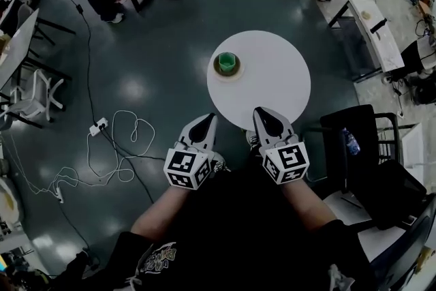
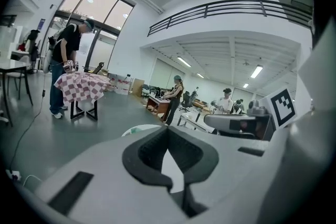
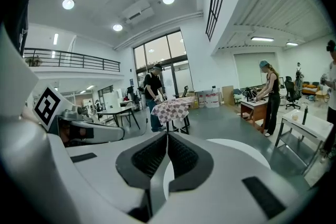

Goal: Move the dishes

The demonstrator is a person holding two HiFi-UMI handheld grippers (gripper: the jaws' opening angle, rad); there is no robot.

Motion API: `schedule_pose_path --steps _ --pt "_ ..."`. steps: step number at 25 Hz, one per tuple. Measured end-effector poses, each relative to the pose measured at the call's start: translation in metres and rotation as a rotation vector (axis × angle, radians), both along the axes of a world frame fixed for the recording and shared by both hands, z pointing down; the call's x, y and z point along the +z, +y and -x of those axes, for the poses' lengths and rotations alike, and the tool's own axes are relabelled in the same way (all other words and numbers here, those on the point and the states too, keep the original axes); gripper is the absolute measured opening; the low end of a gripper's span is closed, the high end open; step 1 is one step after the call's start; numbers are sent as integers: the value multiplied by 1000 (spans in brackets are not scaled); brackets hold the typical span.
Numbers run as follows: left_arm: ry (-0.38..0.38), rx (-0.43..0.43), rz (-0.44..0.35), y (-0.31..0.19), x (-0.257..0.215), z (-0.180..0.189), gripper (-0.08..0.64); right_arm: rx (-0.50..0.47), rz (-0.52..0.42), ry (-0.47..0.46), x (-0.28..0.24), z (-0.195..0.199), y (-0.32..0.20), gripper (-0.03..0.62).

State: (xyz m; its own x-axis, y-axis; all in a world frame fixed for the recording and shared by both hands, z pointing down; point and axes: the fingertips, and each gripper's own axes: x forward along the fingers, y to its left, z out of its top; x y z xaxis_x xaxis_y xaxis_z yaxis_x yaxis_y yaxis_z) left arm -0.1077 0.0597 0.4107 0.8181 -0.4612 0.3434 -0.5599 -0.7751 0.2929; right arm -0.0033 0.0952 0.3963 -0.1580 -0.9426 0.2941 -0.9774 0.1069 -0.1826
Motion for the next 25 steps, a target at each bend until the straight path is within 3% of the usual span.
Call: schedule_pose_path --steps 25 --pt "-6 -176 -17 -43 8 -21 3 -252 63 27 38 -23 -99 25"
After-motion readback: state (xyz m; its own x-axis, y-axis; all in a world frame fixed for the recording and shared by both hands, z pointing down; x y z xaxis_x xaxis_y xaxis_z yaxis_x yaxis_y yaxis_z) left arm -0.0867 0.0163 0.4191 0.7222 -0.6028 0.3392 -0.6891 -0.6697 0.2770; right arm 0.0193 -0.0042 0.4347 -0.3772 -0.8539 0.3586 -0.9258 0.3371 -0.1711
